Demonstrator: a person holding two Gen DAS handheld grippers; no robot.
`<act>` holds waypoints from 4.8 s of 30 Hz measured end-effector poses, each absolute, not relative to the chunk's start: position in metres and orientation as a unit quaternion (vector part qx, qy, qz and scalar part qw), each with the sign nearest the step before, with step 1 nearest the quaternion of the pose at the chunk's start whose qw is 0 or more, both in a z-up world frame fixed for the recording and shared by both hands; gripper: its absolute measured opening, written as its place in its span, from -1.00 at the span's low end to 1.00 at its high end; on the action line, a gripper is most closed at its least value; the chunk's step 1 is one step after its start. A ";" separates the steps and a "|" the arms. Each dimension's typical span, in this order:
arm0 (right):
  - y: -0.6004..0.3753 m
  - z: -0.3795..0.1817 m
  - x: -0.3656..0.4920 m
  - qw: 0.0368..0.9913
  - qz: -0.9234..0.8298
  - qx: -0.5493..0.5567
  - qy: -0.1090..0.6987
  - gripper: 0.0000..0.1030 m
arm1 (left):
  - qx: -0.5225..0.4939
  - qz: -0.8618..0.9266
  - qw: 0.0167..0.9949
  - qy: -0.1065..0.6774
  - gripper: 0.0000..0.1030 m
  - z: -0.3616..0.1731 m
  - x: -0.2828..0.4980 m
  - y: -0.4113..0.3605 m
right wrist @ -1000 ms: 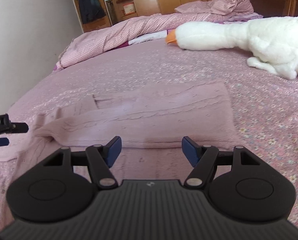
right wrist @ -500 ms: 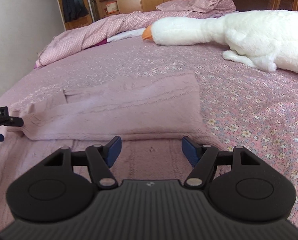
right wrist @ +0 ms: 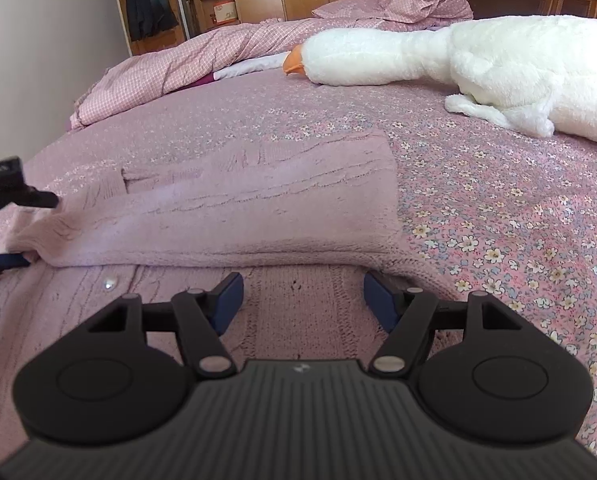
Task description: Fold small clothes
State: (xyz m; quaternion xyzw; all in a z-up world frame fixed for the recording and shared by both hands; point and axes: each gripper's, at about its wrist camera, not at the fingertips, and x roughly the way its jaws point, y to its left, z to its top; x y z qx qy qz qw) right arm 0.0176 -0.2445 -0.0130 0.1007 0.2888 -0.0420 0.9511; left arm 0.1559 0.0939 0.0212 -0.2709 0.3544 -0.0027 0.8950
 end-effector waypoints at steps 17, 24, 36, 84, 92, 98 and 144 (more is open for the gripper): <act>-0.248 -0.012 0.015 0.951 -0.040 0.108 0.288 0.32 | -0.178 0.027 0.927 0.329 -0.12 0.019 0.128 0.110; -0.246 -0.005 0.015 0.954 -0.034 0.113 0.276 0.32 | -0.194 -0.005 0.923 0.332 0.08 0.014 0.145 0.108; -0.248 -0.009 0.041 0.956 -0.033 0.078 0.280 0.31 | -0.048 0.057 0.944 0.323 -0.75 0.019 0.138 0.092; -0.193 0.010 -0.040 0.949 0.023 0.090 0.301 0.43 | -0.292 0.217 0.876 0.318 0.82 0.030 0.077 0.330; -0.193 0.008 -0.040 0.948 0.022 0.090 0.303 0.43 | -0.307 0.232 0.872 0.302 0.76 0.030 0.093 0.340; -0.194 0.008 -0.040 0.950 0.019 0.088 0.300 0.43 | -0.273 0.207 0.895 0.287 -0.57 0.045 0.097 0.336; -0.221 0.007 -0.043 0.950 0.011 0.138 0.281 0.43 | -0.169 -0.160 0.950 0.208 -0.71 0.177 0.102 0.045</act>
